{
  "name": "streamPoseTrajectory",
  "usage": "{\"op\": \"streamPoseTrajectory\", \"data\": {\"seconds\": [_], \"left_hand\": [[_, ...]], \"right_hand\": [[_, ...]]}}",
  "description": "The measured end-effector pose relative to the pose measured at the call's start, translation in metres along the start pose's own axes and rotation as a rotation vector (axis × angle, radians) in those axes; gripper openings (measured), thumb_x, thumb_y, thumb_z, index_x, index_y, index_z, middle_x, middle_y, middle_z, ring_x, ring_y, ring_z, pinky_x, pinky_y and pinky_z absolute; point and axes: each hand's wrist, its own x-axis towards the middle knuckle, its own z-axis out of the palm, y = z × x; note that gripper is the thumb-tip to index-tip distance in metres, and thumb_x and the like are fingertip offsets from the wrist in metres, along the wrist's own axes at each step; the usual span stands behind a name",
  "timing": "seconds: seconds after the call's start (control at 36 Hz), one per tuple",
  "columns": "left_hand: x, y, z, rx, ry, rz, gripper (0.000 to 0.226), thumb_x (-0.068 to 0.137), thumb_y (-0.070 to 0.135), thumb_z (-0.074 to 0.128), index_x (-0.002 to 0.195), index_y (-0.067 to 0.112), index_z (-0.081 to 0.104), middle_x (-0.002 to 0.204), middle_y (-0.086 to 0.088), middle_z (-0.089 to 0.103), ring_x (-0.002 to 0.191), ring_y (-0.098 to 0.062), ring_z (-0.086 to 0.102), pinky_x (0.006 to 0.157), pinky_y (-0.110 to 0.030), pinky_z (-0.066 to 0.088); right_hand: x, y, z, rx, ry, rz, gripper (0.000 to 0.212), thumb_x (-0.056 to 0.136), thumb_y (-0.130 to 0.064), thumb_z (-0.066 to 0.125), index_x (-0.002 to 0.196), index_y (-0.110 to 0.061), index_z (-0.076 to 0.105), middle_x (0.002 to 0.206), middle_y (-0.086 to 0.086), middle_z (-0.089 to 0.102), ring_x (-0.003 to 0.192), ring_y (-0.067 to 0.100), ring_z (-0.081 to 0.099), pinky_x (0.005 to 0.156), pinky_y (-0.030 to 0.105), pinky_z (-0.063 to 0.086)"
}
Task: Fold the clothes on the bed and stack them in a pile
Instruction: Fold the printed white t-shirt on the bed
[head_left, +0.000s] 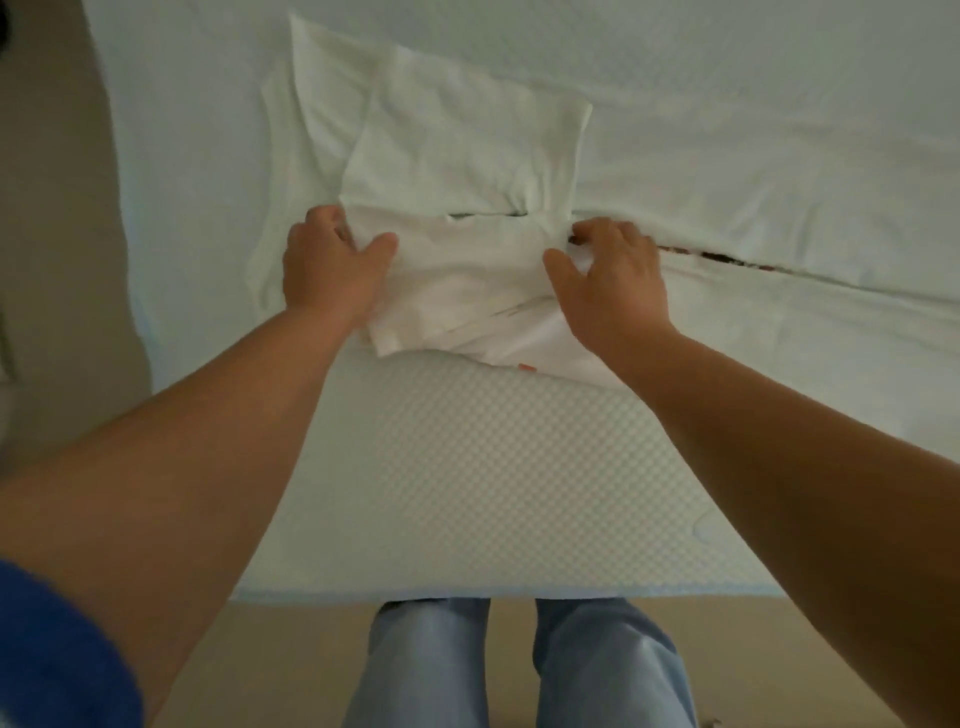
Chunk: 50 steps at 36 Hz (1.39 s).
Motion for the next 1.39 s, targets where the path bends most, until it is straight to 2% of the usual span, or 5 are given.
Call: {"op": "streamPoseTrajectory", "data": {"seconds": [0.47, 0.75, 0.92, 1.06, 1.39], "left_hand": [[0.009, -0.020, -0.020, -0.714, -0.022, 0.012, 0.013, 0.078, 0.028, 0.071, 0.071, 0.023, 0.061, 0.062, 0.006, 0.060, 0.052, -0.008, 0.059, 0.056, -0.028, 0.051], [0.013, -0.047, -0.019, -0.541, 0.018, -0.035, 0.031, 0.079, 0.017, 0.063, 0.109, 0.023, 0.064, 0.086, 0.007, 0.061, 0.084, -0.016, 0.063, 0.083, -0.032, 0.052], [-0.020, -0.097, -0.034, -0.355, 0.145, -0.239, 0.025, 0.076, 0.037, 0.067, 0.081, 0.018, 0.052, 0.071, 0.008, 0.053, 0.067, -0.014, 0.053, 0.061, -0.025, 0.038], [-0.021, -0.099, -0.038, -1.050, -0.172, -0.767, 0.024, 0.082, 0.030, 0.069, 0.077, 0.011, 0.057, 0.069, -0.007, 0.058, 0.058, -0.015, 0.056, 0.053, -0.024, 0.049], [0.007, -0.136, -0.049, -1.156, -0.155, -0.600, 0.011, 0.088, 0.002, 0.057, 0.088, 0.014, 0.058, 0.083, -0.003, 0.063, 0.069, -0.010, 0.062, 0.056, -0.021, 0.053]], "right_hand": [[0.037, -0.015, -0.003, 0.262, -0.030, 0.257, 0.018, 0.069, -0.022, 0.076, 0.065, -0.021, 0.059, 0.053, -0.017, 0.056, 0.049, -0.002, 0.051, 0.046, 0.015, 0.040], [0.020, -0.028, 0.024, 0.097, 0.176, 0.119, 0.051, 0.079, -0.030, 0.067, 0.125, -0.027, 0.046, 0.118, -0.016, 0.033, 0.067, -0.010, 0.049, 0.065, 0.007, 0.033], [-0.048, -0.026, 0.036, -0.153, -0.017, -0.122, 0.043, 0.079, -0.029, 0.071, 0.116, -0.015, 0.053, 0.112, -0.008, 0.041, 0.089, 0.007, 0.048, 0.077, 0.020, 0.039], [-0.071, -0.014, 0.056, -0.394, -0.195, -0.119, 0.048, 0.078, -0.028, 0.070, 0.120, -0.012, 0.054, 0.119, 0.009, 0.048, 0.110, 0.025, 0.044, 0.094, 0.035, 0.036], [-0.062, -0.024, 0.052, -0.442, -0.275, -0.334, 0.018, 0.082, -0.010, 0.060, 0.099, -0.011, 0.066, 0.094, 0.005, 0.063, 0.090, 0.025, 0.056, 0.077, 0.028, 0.036]]}}
